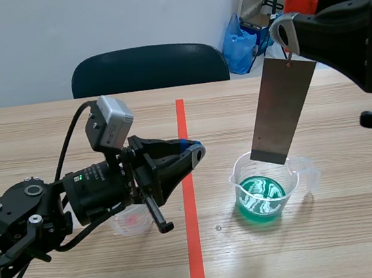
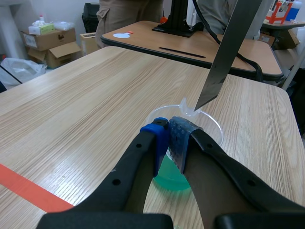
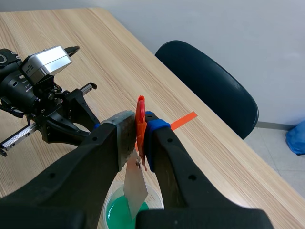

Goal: Do the redox reaction experiment

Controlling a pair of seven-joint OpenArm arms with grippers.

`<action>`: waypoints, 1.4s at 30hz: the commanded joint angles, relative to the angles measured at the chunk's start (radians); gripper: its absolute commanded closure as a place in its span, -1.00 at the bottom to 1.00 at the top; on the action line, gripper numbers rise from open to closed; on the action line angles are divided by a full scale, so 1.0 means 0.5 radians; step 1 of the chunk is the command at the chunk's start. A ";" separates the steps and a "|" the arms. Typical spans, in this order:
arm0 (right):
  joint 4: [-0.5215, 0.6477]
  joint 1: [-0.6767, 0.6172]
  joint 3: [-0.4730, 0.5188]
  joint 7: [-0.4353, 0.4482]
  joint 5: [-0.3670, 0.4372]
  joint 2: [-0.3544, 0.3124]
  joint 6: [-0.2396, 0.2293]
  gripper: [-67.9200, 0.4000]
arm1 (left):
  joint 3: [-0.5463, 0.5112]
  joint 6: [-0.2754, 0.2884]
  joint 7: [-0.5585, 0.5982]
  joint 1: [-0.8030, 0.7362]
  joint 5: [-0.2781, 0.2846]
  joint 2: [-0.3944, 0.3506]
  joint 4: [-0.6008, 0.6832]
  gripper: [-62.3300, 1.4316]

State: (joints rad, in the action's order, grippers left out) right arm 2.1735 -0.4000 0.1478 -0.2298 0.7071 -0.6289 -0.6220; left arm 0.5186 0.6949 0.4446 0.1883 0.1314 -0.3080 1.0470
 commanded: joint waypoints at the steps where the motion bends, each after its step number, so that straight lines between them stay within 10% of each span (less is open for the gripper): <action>1: 0.033 -0.004 0.022 0.029 0.024 -0.027 0.008 0.97 | -0.005 0.002 0.022 0.011 0.027 -0.011 0.047 0.83; 30: 0.033 -0.004 0.022 0.029 0.024 -0.027 0.008 0.97 | -0.006 0.002 0.028 0.028 0.027 -0.050 0.047 0.83; 42: 0.033 -0.004 0.022 0.029 0.024 -0.027 0.008 0.97 | -0.146 0.002 0.391 -0.102 0.242 -0.830 0.047 0.82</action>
State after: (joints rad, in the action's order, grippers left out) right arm 2.1735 -0.4000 0.1478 -0.2298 0.7074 -0.6289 -0.6220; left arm 0.4641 0.6949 0.6170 0.1562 0.2321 -0.6846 1.0492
